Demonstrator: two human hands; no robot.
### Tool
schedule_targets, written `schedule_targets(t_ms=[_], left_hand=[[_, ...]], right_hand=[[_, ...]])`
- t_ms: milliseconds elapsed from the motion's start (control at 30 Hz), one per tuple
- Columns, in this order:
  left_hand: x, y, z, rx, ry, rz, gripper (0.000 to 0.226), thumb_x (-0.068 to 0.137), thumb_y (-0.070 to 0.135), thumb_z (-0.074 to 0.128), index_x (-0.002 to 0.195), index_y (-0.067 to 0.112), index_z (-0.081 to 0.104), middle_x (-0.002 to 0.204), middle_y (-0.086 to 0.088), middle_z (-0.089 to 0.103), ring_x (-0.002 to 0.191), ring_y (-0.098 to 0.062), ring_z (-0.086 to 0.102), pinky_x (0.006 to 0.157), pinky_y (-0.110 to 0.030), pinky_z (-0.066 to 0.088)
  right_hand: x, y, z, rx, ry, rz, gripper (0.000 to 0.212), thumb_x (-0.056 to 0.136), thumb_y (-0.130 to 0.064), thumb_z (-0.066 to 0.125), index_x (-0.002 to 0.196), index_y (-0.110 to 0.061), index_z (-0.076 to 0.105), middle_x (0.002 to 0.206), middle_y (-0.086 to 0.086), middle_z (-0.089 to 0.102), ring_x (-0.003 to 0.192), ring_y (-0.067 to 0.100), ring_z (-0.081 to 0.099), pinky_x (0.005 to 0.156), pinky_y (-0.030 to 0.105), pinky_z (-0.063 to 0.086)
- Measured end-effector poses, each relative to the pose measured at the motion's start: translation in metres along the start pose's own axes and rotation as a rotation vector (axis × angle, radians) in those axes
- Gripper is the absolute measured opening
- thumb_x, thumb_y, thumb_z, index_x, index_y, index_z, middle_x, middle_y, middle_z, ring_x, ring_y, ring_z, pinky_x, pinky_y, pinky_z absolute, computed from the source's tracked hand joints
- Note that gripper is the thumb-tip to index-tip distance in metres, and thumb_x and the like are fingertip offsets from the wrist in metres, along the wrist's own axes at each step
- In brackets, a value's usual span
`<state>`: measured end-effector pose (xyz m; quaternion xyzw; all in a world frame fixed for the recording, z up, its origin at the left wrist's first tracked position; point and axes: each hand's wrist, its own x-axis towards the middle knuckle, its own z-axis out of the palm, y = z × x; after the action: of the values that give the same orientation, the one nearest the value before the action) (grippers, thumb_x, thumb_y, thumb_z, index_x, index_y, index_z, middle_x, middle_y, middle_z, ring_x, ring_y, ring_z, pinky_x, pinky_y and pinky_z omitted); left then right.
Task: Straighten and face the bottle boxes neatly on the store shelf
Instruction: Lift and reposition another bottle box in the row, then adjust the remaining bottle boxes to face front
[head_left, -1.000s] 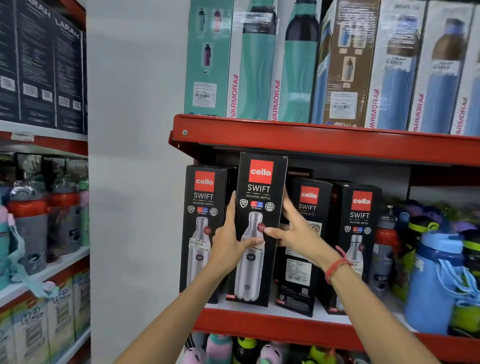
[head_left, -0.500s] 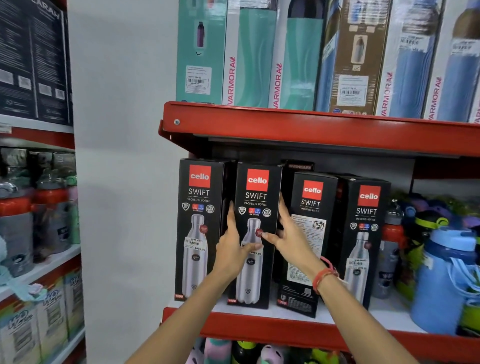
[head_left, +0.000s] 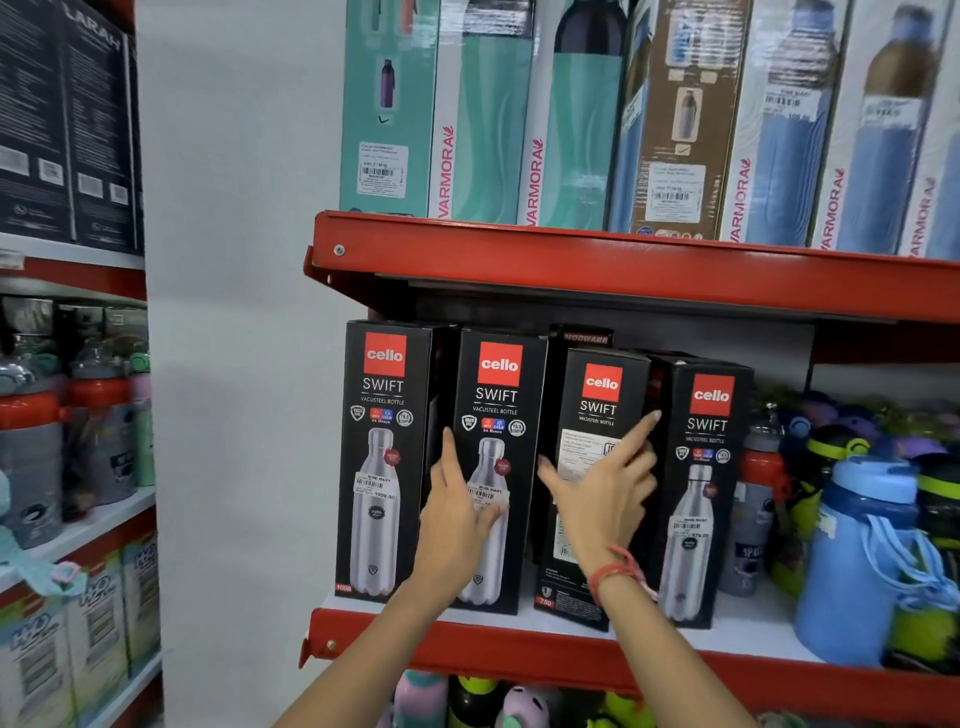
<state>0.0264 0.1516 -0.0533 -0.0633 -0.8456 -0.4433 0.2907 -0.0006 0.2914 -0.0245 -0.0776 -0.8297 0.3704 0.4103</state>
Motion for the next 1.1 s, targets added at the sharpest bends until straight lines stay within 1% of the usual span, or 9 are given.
schedule_targets(t_ms=[233, 367, 500, 600, 700, 767, 867, 967, 1100], left_hand=[[-0.012, 0.020, -0.010, 0.007, 0.132, 0.132, 0.086, 0.090, 0.022, 0.065, 0.152, 0.018, 0.006, 0.154, -0.009, 0.025, 0.136, -0.023, 0.037, 0.103, -0.029, 0.036], [-0.016, 0.044, -0.008, -0.068, 0.169, 0.220, 0.081, 0.086, 0.037, 0.067, 0.150, 0.021, 0.021, 0.151, 0.000, 0.030, 0.136, -0.009, 0.027, 0.104, -0.019, 0.023], [-0.023, 0.069, -0.006, -0.344, -0.237, 0.174, 0.102, 0.069, 0.054, 0.075, 0.149, 0.037, 0.014, 0.141, 0.024, 0.036, 0.131, 0.003, 0.033, 0.108, -0.024, 0.034], [-0.025, 0.077, 0.002, -0.444, -0.419, 0.194, 0.090, 0.072, 0.033, 0.083, 0.134, 0.057, 0.021, 0.124, 0.045, 0.051, 0.120, 0.016, 0.046, 0.094, -0.012, 0.043], [-0.021, 0.083, 0.010, -0.476, -0.334, 0.215, 0.101, 0.069, 0.022, 0.086, 0.146, 0.038, 0.023, 0.126, 0.030, 0.059, 0.117, 0.008, 0.054, 0.083, -0.011, 0.050], [-0.018, 0.086, 0.018, -0.428, -0.259, 0.228, 0.111, 0.067, 0.023, 0.088, 0.151, 0.032, 0.015, 0.134, 0.019, 0.058, 0.119, 0.001, 0.056, 0.093, -0.022, 0.050], [-0.013, 0.089, 0.035, -0.313, -0.144, 0.197, 0.117, 0.067, 0.026, 0.087, 0.149, 0.042, 0.006, 0.136, 0.008, 0.058, 0.097, -0.013, 0.069, 0.091, -0.041, 0.054], [-0.005, 0.086, 0.053, -0.202, -0.060, 0.156, 0.116, 0.072, 0.024, 0.084, 0.149, 0.045, 0.000, 0.137, 0.003, 0.058, 0.084, -0.020, 0.071, 0.088, -0.046, 0.054], [0.005, 0.079, 0.071, -0.190, -0.029, 0.105, 0.116, 0.074, 0.021, 0.081, 0.150, 0.043, -0.004, 0.143, -0.001, 0.052, 0.105, -0.025, 0.066, 0.094, -0.046, 0.050]], right_hand=[[0.012, 0.006, -0.033, 0.182, -0.020, -0.113, 0.132, 0.062, -0.044, 0.084, 0.152, -0.024, -0.011, 0.141, 0.020, 0.037, 0.111, 0.035, 0.051, 0.082, 0.043, 0.051], [0.024, 0.010, -0.078, 0.293, -0.096, -0.182, 0.131, 0.061, -0.045, 0.084, 0.151, -0.035, -0.010, 0.157, 0.006, 0.025, 0.134, 0.027, 0.037, 0.097, 0.033, 0.036], [0.028, 0.025, -0.115, 0.509, -0.315, -0.215, 0.122, 0.062, -0.042, 0.084, 0.152, -0.038, 0.002, 0.142, -0.025, 0.045, 0.125, -0.004, 0.046, 0.103, 0.027, 0.038], [0.030, 0.036, -0.124, 0.609, -0.453, -0.233, 0.115, 0.068, -0.032, 0.085, 0.153, -0.038, 0.008, 0.127, -0.033, 0.051, 0.112, -0.014, 0.053, 0.095, 0.021, 0.045], [0.042, 0.039, -0.126, 0.630, -0.581, -0.243, 0.112, 0.075, -0.025, 0.080, 0.154, -0.035, 0.001, 0.143, -0.016, 0.047, 0.126, 0.001, 0.050, 0.108, 0.034, 0.040], [0.053, 0.035, -0.126, 0.612, -0.685, -0.242, 0.113, 0.077, -0.032, 0.078, 0.153, -0.035, -0.005, 0.148, -0.013, 0.044, 0.132, 0.005, 0.045, 0.113, 0.040, 0.033], [0.069, 0.033, -0.121, 0.580, -0.770, -0.245, 0.102, 0.083, -0.035, 0.073, 0.153, -0.039, -0.002, 0.134, -0.024, 0.056, 0.124, 0.003, 0.053, 0.108, 0.044, 0.041], [0.075, 0.036, -0.106, 0.545, -0.776, -0.242, 0.087, 0.091, -0.028, 0.065, 0.152, -0.043, 0.005, 0.117, -0.034, 0.061, 0.112, 0.000, 0.061, 0.096, 0.042, 0.051], [0.077, 0.038, -0.083, 0.485, -0.705, -0.216, 0.084, 0.094, -0.022, 0.059, 0.153, -0.037, 0.001, 0.130, -0.011, 0.059, 0.120, 0.012, 0.056, 0.101, 0.051, 0.045]])
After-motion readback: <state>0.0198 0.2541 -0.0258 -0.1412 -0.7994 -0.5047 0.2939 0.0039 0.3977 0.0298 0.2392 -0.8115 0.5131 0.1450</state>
